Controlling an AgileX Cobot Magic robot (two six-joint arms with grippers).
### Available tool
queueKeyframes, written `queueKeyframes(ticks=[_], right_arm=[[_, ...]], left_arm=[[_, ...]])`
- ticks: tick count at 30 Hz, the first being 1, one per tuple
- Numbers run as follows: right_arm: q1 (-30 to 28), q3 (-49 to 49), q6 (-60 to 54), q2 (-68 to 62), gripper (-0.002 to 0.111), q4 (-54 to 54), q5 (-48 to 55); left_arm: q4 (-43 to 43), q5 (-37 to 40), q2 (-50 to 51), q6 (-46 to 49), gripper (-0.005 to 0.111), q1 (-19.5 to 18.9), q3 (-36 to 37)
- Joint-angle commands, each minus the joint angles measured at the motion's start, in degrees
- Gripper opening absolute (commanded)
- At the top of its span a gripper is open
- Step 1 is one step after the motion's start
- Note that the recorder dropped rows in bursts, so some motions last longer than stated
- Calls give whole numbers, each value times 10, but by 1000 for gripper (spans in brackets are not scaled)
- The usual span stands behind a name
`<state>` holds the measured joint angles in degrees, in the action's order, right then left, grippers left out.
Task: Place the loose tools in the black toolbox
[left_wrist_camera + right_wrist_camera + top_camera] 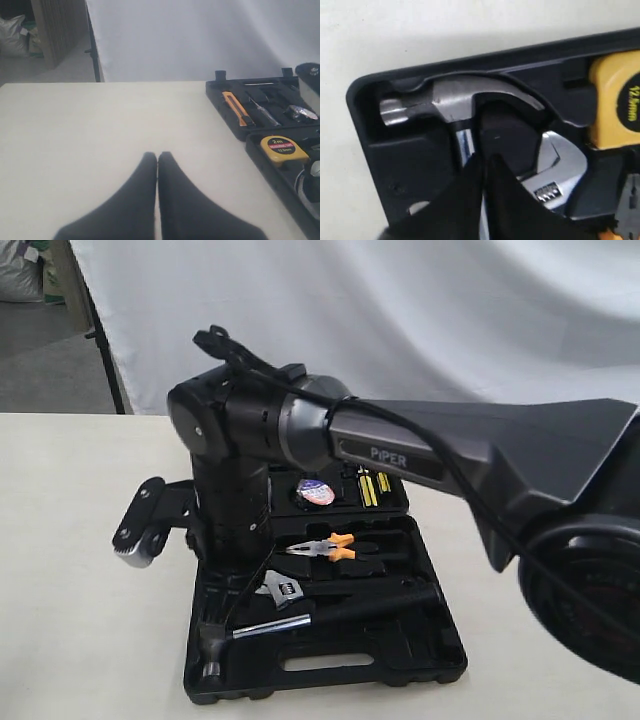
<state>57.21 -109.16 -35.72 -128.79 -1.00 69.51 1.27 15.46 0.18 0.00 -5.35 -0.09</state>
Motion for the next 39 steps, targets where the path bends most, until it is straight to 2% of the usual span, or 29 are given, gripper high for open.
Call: queueKeyframes(ticks=[1,7,11,16,31,39], right_arm=[[-34,0,-7,26,-1,22,4],[-65,53,-29,27,-1,87,4],[-71,139,-40,26,-1,68,-3],[-90,212,-40,17,-1,19,-80],[-90,186,-48,104,-1,70,-91],[-90,186,-48,72,-1,85,-108]], left_arm=[[4,0,-2,0,1,-1,1],[4,0,-2,0,1,-1,1],[4,0,-2,0,1,-1,1],[4,0,-2,0,1,-1,1],[4,0,-2,0,1,-1,1],[4,0,-2,0,1,-1,1]])
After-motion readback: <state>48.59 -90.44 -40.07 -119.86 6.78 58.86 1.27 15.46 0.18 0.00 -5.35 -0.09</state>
